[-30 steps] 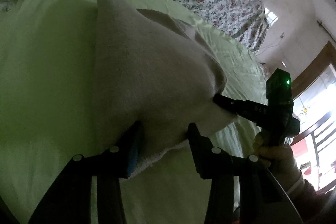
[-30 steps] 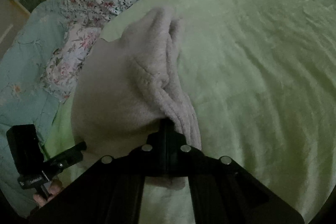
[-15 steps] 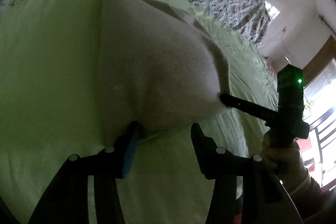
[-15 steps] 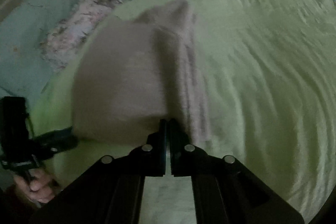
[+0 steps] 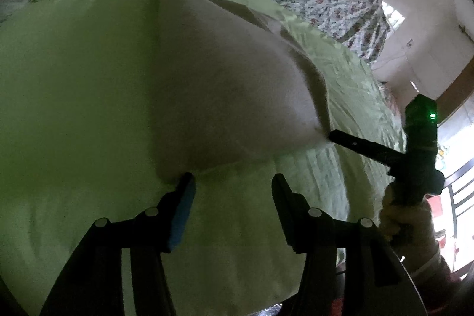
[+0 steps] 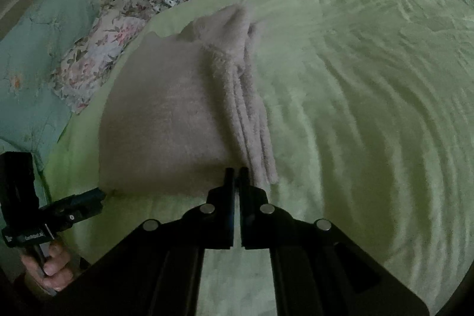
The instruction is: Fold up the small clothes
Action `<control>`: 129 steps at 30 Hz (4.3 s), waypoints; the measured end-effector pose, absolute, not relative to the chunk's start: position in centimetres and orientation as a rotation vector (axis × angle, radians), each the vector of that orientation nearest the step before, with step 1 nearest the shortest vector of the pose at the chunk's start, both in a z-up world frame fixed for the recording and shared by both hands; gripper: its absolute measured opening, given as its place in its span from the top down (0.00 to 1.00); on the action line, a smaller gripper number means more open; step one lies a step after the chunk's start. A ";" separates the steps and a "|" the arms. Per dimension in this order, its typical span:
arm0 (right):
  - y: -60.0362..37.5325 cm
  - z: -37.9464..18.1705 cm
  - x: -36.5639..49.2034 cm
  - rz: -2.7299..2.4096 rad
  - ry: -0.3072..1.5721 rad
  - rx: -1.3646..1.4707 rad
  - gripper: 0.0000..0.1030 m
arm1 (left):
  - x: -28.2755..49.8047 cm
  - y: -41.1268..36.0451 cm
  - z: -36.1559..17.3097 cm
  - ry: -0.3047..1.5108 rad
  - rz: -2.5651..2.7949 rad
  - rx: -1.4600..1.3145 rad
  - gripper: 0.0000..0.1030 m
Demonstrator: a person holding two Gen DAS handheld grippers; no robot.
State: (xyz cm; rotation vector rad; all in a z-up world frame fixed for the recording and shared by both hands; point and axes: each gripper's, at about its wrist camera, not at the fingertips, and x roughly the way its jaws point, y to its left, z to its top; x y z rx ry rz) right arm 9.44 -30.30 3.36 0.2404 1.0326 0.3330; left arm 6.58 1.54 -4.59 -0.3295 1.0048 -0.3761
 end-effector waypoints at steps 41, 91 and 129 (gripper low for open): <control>-26.3 3.0 21.2 0.310 0.982 0.108 1.00 | 18.3 2.2 -3.3 1.009 -0.096 -0.257 0.27; -29.0 5.8 -1.0 0.351 0.966 0.092 0.03 | 0.3 0.8 -3.0 1.027 -0.092 0.054 0.12; -25.3 6.5 6.2 0.434 0.996 -0.028 0.01 | 6.2 -0.7 0.6 0.951 -0.036 0.101 0.05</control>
